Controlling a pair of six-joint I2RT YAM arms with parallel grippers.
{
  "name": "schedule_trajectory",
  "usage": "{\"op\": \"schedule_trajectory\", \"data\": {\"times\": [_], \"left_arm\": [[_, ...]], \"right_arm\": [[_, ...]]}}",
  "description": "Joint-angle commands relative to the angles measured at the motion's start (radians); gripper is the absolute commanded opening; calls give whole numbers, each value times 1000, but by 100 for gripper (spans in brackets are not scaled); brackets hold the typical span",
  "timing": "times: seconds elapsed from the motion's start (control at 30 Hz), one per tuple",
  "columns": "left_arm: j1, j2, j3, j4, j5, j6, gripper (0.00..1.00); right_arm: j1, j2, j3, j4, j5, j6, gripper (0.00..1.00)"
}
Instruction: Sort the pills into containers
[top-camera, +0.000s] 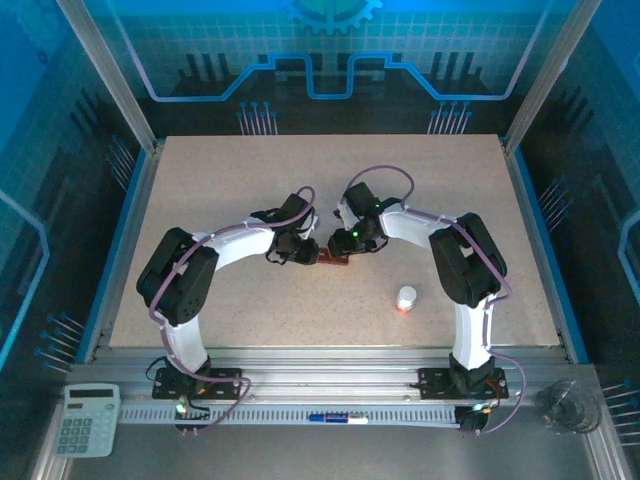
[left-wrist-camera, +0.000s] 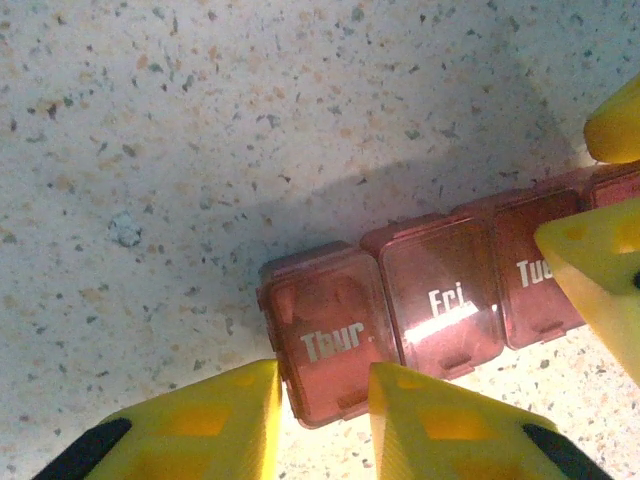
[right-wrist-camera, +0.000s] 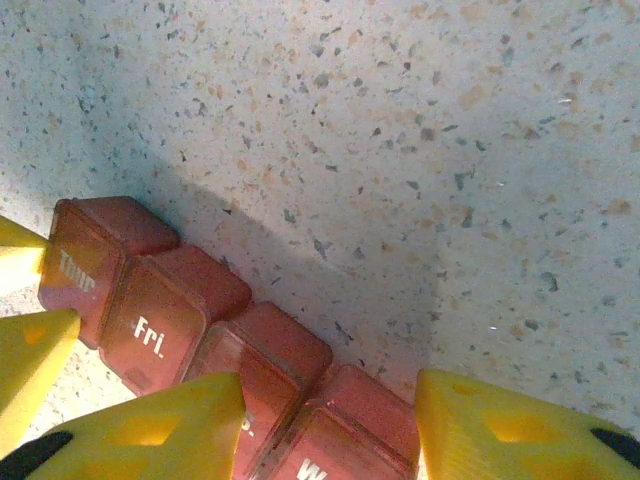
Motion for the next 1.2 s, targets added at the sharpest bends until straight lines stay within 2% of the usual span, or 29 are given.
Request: {"op": "schedule_trajectory", "data": {"times": [0.0, 0.2, 0.23, 0.3, 0.33, 0.4, 0.43, 0.47, 0.6, 0.7, 0.77, 0.9, 1.03, 1.17], "left_arm": [[-17, -50, -28, -28, 42, -24, 32], [-17, -93, -50, 0, 4, -35, 40], [-15, -106, -56, 12, -6, -37, 43], [-16, -142, -70, 43, -28, -43, 52], [-16, -160, -76, 57, -36, -43, 57], [-14, -206, -87, 83, -54, -45, 70], [-15, -227, -90, 93, -63, -45, 81], [-15, -251, -94, 102, -74, -44, 98], [-9, -367, -119, 143, -139, -27, 99], [1, -465, -159, 201, -231, -4, 99], [8, -536, -194, 246, -312, 25, 99], [63, -683, -326, 413, -432, 102, 99], [182, -797, -475, 568, -420, 149, 99], [298, -875, -630, 714, -396, 204, 99]], "right_arm": [[10, 2, -28, -63, -4, -6, 55], [-4, -54, -24, -64, 4, 4, 78], [-9, -68, -23, -64, 4, 7, 83], [-19, -107, -19, -66, 4, 10, 100], [-25, -126, -16, -69, 3, 10, 100], [-39, -172, -8, -79, 4, 11, 100], [-45, -192, -7, -84, 6, 13, 100], [-57, -221, -6, -86, 7, 16, 100], [-115, -353, -29, -71, 10, 20, 100], [-163, -467, -69, -34, 35, 18, 100], [-196, -543, -104, -10, 81, 9, 100], [-256, -680, -201, 49, 266, -17, 100], [-347, -796, -353, 182, 372, -13, 100], [-405, -890, -555, 389, 499, -80, 100]]}}
